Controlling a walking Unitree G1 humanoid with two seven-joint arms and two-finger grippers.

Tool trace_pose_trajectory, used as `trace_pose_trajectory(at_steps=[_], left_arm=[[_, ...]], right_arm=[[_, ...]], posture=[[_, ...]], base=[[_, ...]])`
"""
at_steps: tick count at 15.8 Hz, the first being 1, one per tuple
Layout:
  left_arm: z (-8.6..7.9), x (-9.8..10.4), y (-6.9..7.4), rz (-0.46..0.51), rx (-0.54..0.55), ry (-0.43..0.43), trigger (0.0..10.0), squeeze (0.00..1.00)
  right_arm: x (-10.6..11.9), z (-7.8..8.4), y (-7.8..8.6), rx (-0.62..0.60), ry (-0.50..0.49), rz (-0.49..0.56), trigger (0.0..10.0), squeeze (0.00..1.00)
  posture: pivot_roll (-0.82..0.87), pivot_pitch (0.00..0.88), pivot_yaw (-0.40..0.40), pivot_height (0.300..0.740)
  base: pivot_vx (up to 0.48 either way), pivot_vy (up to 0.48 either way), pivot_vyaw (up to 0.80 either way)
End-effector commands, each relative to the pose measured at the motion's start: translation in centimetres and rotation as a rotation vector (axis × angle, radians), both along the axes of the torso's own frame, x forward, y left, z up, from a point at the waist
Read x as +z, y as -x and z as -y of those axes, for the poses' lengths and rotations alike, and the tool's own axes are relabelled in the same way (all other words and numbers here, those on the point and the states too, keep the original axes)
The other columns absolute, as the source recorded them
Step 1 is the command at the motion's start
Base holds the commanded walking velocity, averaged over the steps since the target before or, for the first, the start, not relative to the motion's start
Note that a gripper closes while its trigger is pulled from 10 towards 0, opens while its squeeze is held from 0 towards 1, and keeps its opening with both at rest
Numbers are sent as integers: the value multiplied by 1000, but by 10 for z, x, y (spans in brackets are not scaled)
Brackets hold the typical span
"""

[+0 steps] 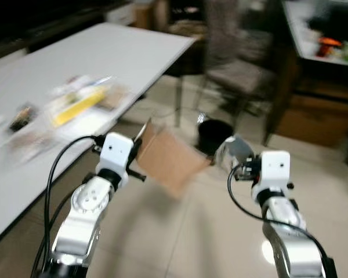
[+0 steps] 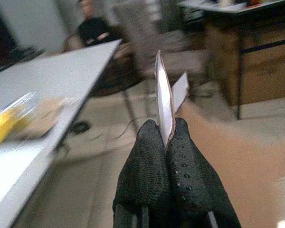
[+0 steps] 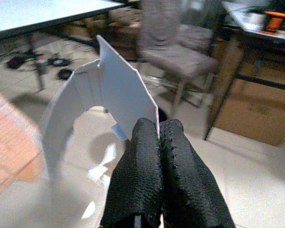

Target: Picking trash to rubbish bin

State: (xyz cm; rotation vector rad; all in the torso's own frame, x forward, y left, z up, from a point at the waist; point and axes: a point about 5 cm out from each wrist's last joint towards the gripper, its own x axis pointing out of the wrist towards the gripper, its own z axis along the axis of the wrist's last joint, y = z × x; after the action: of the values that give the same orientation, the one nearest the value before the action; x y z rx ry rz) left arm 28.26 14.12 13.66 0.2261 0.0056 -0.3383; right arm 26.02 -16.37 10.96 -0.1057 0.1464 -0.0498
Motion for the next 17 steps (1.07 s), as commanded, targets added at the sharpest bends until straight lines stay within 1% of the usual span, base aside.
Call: trace_pose_trajectory(at_steps=[1,3,4,5,8,14,16,17], left_arm=[[11,0,-1,3,-39,-7,10000,0],[12,-3,-5,-10,-42,-3,10000,0],[12,-4,-6,-14,-43,-3,10000,0],[11,-4,-8,-12,-35,-8,10000,0],[9,-4,-12,-8,-13,5,10000,0],[6,-3,-13,-7,-21,-2,10000,0],[5,-5,-13,-12,-23,-6,10000,0],[5,-5,-13,-12,-22,-6,10000,0]], right_arm=[[-2,6,-1,-16,19,-10,10000,0],[-2,2,-6,24,41,-7,10000,0],[-2,2,-7,25,41,-7,10000,0],[-1,4,-13,18,28,-7,10000,0],[2,0,-19,36,12,-1,10000,0],[0,-3,-21,73,40,-3,10000,0],[0,-4,-20,77,40,-4,10000,0],[-2,-3,-19,73,20,-16,10000,0]], posture=[[-94,0,19,740],[-99,0,29,740],[-99,0,29,740],[-94,0,24,740],[-98,0,24,740],[-94,0,30,740],[-96,0,29,740],[-94,0,19,740]], base=[[360,0,-444],[362,0,0],[364,0,0],[364,0,0],[361,0,0],[366,0,0],[371,0,0],[371,0,0]])
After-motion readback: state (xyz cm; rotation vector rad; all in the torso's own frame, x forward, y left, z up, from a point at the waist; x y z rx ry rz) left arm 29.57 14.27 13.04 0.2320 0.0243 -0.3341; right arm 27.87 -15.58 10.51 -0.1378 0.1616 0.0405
